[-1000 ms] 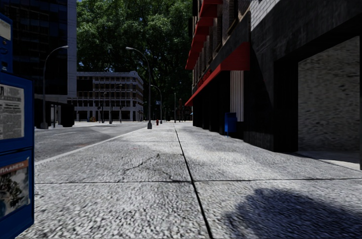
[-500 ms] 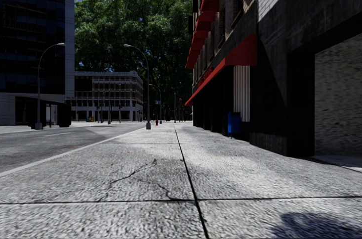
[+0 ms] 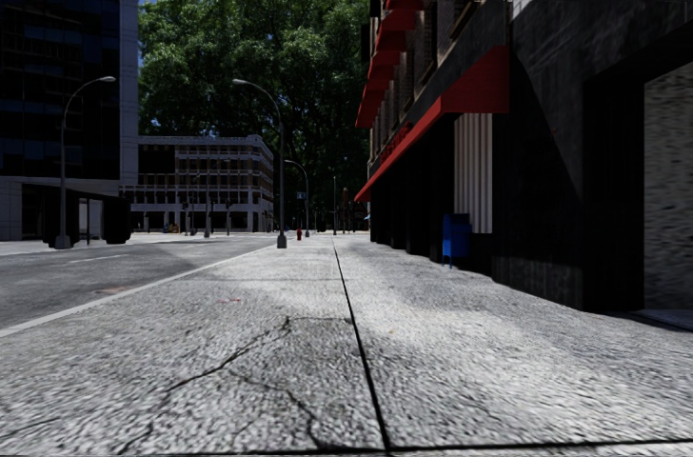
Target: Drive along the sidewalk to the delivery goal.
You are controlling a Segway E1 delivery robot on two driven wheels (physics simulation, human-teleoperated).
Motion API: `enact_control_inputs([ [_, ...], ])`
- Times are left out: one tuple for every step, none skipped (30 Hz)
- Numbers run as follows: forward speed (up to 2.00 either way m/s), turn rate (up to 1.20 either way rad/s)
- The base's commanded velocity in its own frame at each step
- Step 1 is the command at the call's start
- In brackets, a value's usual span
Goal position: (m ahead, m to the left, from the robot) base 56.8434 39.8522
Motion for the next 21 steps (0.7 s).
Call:
enact_control_inputs([
  [1.14,0.00],
  [1.14,0.00],
  [1.14,0.00],
  [1.14,0.00],
  [1.14,0.00],
  [1.14,0.00],
  [1.14,0.00],
  [1.14,0.00],
  [1.14,0.00],
  [1.14,0.00],
  [1.14,0.00],
  [1.14,0.00],
  [1.14,0.00],
  [1.14,0.00],
  [1.14,0.00],
  [1.14,0.00],
  [1.14,0.00],
  [1.14,0.00],
  [1.14,0.00],
  [1.14,0.00],
  [1.14,0.00],
])
